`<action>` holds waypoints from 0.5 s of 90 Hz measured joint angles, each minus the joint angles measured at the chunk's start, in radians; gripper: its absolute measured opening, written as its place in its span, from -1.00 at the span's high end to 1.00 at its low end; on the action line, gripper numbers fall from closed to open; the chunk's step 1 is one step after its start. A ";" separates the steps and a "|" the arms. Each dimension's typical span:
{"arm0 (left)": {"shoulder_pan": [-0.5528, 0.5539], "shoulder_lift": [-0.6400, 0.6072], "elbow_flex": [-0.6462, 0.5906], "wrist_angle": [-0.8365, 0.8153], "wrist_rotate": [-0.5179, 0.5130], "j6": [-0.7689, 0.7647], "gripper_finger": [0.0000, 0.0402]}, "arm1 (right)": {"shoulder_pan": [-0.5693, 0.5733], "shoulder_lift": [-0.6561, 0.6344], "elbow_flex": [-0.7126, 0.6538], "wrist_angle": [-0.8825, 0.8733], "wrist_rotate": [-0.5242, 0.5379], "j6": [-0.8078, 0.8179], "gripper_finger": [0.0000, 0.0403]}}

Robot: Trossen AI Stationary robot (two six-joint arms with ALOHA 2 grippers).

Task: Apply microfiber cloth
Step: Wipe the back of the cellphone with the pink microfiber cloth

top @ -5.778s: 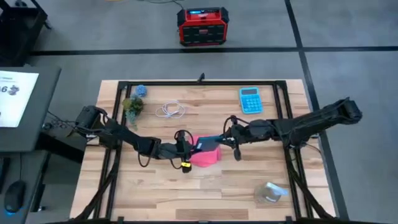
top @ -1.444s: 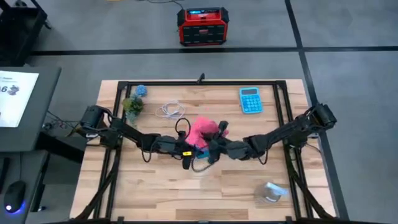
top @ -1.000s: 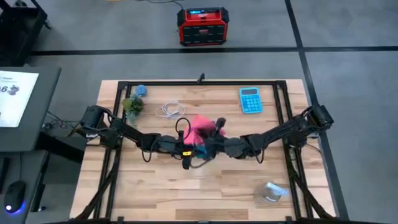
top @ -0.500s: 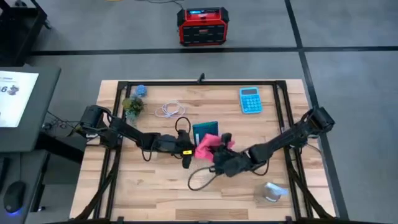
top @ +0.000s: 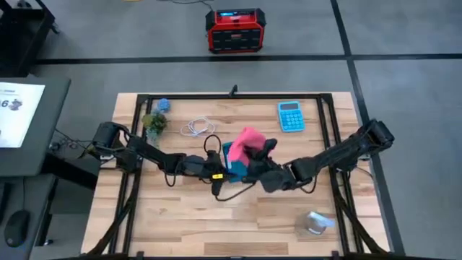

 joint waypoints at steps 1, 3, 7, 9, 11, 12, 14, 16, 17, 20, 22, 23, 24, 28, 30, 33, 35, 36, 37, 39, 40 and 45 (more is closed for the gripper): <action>0.000 0.000 0.000 0.000 0.000 0.000 0.98 | 0.000 -0.002 0.000 -0.006 -0.009 0.011 0.99; 0.000 0.000 0.000 -0.002 0.001 0.001 0.98 | 0.000 -0.006 0.001 -0.022 -0.026 0.033 0.99; 0.000 0.001 -0.001 -0.009 0.004 0.002 0.97 | 0.007 -0.008 0.002 -0.067 -0.058 0.081 0.99; -0.001 0.002 -0.001 -0.014 0.008 0.003 0.97 | 0.012 -0.008 0.002 -0.094 -0.072 0.105 0.99; -0.001 0.003 -0.002 -0.016 0.010 0.003 0.97 | 0.017 -0.006 0.002 -0.124 -0.086 0.133 0.99; -0.002 0.003 -0.002 -0.016 0.012 0.003 0.97 | 0.020 -0.005 0.002 -0.139 -0.094 0.148 0.99; -0.002 0.004 -0.002 -0.017 0.014 0.004 0.97 | 0.027 0.002 0.002 -0.166 -0.109 0.177 0.99; -0.002 0.004 -0.002 -0.017 0.014 0.008 0.97 | 0.034 0.008 0.002 -0.190 -0.124 0.203 0.99; -0.002 0.004 -0.002 -0.016 0.014 0.010 0.97 | 0.038 0.011 0.002 -0.202 -0.132 0.217 0.99; 0.000 0.004 -0.002 -0.013 0.008 0.014 0.97 | 0.052 0.023 0.002 -0.238 -0.158 0.252 0.99; 0.002 0.004 -0.002 -0.010 0.005 0.018 0.98 | 0.062 0.031 0.001 -0.259 -0.170 0.274 0.99; 0.003 0.004 -0.002 -0.008 0.003 0.018 0.98 | 0.066 0.036 0.001 -0.266 -0.174 0.284 0.99; 0.004 0.004 -0.002 -0.007 0.002 0.019 0.98 | 0.071 0.042 0.001 -0.273 -0.179 0.294 0.99; 0.007 0.004 -0.002 0.000 -0.001 0.025 0.98 | 0.090 0.065 0.001 -0.286 -0.200 0.323 0.99; 0.008 0.004 -0.002 0.004 -0.003 0.027 0.98 | 0.099 0.077 0.001 -0.290 -0.210 0.332 0.99; 0.009 0.004 -0.002 0.009 -0.003 0.030 0.98 | 0.111 0.097 0.001 -0.293 -0.225 0.341 0.99; 0.009 0.004 -0.002 0.017 -0.004 0.030 0.98 | 0.118 0.112 0.001 -0.290 -0.228 0.344 0.99; 0.009 0.004 -0.002 0.020 -0.004 0.031 0.98 | 0.121 0.119 0.001 -0.288 -0.228 0.345 0.99; 0.010 0.004 -0.002 0.023 -0.005 0.032 0.98 | 0.125 0.128 0.001 -0.284 -0.228 0.346 0.99; 0.010 0.004 -0.002 0.030 -0.006 0.034 0.98 | 0.132 0.144 0.001 -0.275 -0.228 0.346 0.99; 0.010 0.004 -0.002 0.032 -0.007 0.034 0.98 | 0.135 0.152 0.001 -0.271 -0.227 0.346 0.99; 0.010 0.004 -0.002 0.039 -0.009 0.035 0.98 | 0.143 0.186 0.000 -0.241 -0.219 0.345 0.99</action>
